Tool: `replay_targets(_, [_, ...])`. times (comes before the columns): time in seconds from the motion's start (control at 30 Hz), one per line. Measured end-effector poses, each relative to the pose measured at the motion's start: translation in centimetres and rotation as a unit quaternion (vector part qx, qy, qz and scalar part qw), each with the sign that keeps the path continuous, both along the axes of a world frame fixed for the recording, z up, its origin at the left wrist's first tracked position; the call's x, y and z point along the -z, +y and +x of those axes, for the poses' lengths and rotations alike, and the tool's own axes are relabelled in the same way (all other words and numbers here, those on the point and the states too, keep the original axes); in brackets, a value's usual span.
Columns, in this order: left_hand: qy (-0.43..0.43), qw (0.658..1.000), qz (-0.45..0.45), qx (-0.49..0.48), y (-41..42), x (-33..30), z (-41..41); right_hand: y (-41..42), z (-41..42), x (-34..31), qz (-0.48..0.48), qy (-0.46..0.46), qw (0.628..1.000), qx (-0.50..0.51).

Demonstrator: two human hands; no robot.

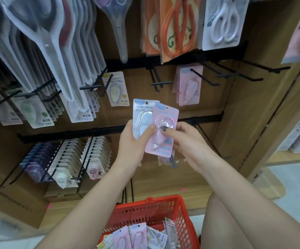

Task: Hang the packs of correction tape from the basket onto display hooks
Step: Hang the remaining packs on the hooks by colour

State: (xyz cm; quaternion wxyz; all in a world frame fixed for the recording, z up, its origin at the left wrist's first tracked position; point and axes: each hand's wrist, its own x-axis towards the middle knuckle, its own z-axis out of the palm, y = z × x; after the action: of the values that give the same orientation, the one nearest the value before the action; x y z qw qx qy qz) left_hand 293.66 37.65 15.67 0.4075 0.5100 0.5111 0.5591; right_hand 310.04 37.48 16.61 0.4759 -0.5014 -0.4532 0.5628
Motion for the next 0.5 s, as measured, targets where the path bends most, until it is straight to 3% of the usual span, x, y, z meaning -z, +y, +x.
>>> replay_targets(0.17, [-0.025, 1.0, 0.002, 0.002, -0.3, 0.0, -0.3, -0.3, 1.9, 0.5, 0.032, 0.072, 0.995, 0.062])
replay_targets(0.33, [-0.019, 1.0, 0.003, 0.005, -0.3, -0.3, -0.6, -1.0, 4.8, -0.5, 0.136, 0.078, 0.981, 0.116])
replay_targets(0.5, [-0.017, 1.0, 0.005, 0.016, -0.5, -0.7, -0.1, -1.0, 5.8, -1.5, 0.164, 0.077, 0.971, 0.153])
